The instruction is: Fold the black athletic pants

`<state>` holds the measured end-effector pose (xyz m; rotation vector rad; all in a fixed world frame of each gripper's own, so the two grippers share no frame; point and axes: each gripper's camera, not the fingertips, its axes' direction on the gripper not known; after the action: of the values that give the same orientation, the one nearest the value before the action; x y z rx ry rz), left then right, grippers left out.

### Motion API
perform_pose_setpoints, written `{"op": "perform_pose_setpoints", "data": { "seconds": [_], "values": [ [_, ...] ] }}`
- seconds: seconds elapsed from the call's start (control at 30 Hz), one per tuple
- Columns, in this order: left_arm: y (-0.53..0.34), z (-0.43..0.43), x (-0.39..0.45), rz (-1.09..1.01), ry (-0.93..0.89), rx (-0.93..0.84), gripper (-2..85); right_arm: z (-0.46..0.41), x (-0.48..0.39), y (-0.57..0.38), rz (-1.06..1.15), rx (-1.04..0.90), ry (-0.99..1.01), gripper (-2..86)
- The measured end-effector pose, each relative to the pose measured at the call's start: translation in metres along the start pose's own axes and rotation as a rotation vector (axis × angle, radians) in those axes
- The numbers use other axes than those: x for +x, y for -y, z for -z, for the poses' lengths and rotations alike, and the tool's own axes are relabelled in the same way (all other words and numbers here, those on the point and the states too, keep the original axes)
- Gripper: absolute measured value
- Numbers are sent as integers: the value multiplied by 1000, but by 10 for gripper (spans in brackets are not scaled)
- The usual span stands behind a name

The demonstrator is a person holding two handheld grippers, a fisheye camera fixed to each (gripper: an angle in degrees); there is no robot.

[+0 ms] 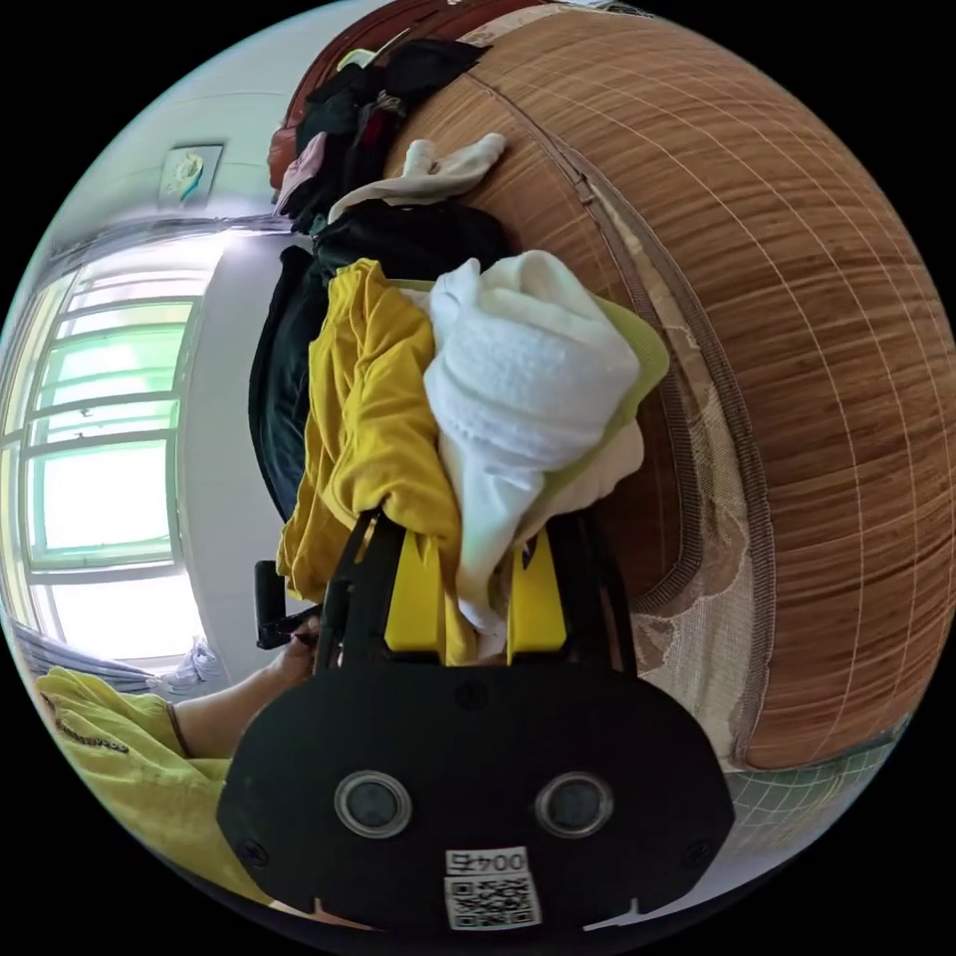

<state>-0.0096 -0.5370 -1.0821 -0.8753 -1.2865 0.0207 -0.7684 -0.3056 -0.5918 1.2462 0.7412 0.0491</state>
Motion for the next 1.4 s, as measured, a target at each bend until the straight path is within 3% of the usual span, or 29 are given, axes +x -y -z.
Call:
{"op": "perform_pose_setpoints", "data": {
  "seconds": [0.27, 0.47, 0.53, 0.6, 0.73, 0.83, 1.13, 1.4],
  "values": [
    [-3, 8, -61, -73, -226, 61, 79, -30, 121, 1, 61, 15, 328, 136],
    [-6, 10, -99, -77, -414, 111, 88, -63, 168, 10, 157, -26, 701, 144],
    [-6, 11, -107, -51, -434, 110, 85, -71, 176, 13, 152, -39, 744, 137],
    [-5, 15, -106, -42, -394, 94, 80, -72, 180, 11, 136, -41, 743, 118],
    [-10, 47, -52, -106, -135, 73, 78, -52, 145, -9, 92, 15, 462, 84],
    [-14, 72, -15, -168, -82, 64, 82, -29, 95, -30, 94, 51, 351, 78],
    [-38, 221, 126, -524, -124, 106, 85, 69, -8, -93, 122, 246, 424, 74],
    [-53, 292, 208, -665, -88, 102, 87, 125, -83, -149, 237, 425, 395, 74]
  ]
}}
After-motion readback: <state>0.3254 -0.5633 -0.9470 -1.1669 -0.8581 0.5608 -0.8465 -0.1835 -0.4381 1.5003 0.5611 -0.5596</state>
